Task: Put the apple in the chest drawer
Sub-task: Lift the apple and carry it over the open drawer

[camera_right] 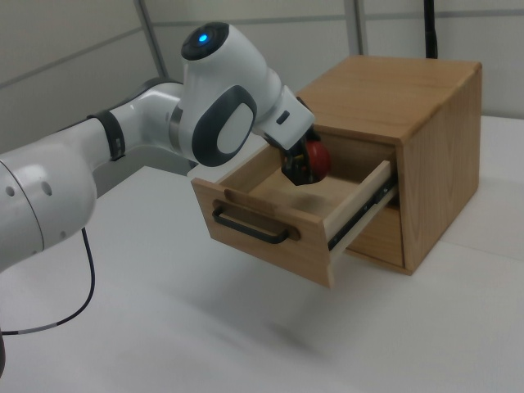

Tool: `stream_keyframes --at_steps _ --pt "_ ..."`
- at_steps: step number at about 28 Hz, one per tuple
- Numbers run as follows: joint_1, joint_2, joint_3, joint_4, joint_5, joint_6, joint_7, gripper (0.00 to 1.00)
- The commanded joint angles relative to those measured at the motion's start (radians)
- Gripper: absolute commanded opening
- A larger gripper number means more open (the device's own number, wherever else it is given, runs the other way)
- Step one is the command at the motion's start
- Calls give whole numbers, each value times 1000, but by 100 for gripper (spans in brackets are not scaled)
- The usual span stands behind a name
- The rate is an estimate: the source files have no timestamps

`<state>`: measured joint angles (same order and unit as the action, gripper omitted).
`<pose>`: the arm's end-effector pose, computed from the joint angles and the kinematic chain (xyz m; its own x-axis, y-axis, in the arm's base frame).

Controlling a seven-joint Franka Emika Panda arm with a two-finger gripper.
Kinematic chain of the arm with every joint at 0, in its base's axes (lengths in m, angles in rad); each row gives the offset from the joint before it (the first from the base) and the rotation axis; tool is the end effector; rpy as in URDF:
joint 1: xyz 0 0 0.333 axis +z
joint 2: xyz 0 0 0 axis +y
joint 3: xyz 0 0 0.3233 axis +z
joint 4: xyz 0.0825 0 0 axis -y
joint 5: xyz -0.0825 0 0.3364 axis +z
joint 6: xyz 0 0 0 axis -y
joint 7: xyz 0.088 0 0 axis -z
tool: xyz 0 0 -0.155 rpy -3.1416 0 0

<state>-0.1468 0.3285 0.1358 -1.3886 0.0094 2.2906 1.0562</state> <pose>0.6843 -0.0220 0.5643 0.3954 -0.8914 0.2217 -0.7389 -0.4520 -0.4997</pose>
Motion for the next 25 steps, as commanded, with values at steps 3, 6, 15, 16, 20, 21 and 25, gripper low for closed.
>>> stream_keyframes --at_steps 3,6,15,16,20,21,25 --pt "64 15 -13 -47 -117 -2 -25 0" --pt "65 26 -13 -50 -128 -3 -24 0" --pt "65 41 -16 -41 -124 -8 -22 59" --pt "64 41 -18 -40 -124 -8 -22 67" --pt "64 37 -19 -33 -114 -8 -22 100" --pt "64 35 -19 -26 -114 -10 -22 100" --pt "61 29 -22 -9 -88 -14 -24 100"
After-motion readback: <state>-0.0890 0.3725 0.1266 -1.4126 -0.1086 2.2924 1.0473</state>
